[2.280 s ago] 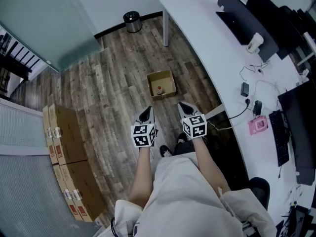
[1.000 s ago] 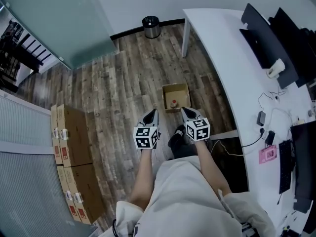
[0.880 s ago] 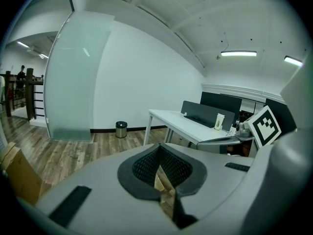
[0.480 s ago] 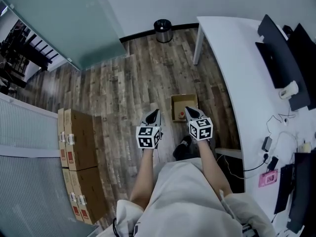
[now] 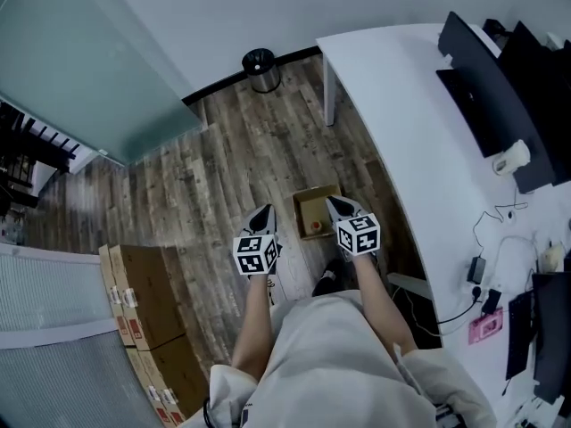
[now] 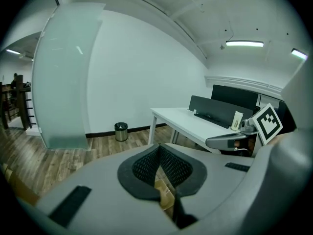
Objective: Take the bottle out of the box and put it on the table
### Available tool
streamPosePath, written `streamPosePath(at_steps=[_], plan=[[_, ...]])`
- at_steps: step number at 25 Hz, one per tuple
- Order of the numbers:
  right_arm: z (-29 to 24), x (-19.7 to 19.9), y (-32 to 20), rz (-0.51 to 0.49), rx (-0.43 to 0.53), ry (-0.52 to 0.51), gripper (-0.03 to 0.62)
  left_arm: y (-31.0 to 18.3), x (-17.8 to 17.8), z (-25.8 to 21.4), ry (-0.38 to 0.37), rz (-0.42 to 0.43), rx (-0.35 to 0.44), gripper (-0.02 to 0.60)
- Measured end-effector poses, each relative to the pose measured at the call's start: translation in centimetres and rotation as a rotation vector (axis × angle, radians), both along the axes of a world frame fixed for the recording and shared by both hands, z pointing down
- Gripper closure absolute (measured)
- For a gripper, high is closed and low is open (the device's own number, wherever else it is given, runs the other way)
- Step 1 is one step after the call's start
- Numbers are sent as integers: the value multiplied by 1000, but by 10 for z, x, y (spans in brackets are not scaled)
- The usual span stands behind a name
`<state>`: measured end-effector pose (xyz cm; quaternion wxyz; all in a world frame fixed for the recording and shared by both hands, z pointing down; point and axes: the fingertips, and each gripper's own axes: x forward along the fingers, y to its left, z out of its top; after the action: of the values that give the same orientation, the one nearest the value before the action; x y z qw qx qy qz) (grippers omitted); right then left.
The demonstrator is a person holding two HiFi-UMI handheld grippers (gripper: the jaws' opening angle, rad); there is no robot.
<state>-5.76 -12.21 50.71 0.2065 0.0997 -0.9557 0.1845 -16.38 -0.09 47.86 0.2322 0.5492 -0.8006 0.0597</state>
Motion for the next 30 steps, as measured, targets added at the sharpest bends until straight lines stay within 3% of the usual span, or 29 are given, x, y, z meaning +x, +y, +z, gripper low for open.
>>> streamPosePath(at_steps=[8,19,30], plan=[[18,5,-52,78,-61,-14,554,-47,-10,16,3,36,-30,569],[67,3,-34,102,-126,67,554,-42,-36,53,51,50,-75,569],[123,-23,-30,128,-107,227,554,-54,-58,122,152,148,-137,568]])
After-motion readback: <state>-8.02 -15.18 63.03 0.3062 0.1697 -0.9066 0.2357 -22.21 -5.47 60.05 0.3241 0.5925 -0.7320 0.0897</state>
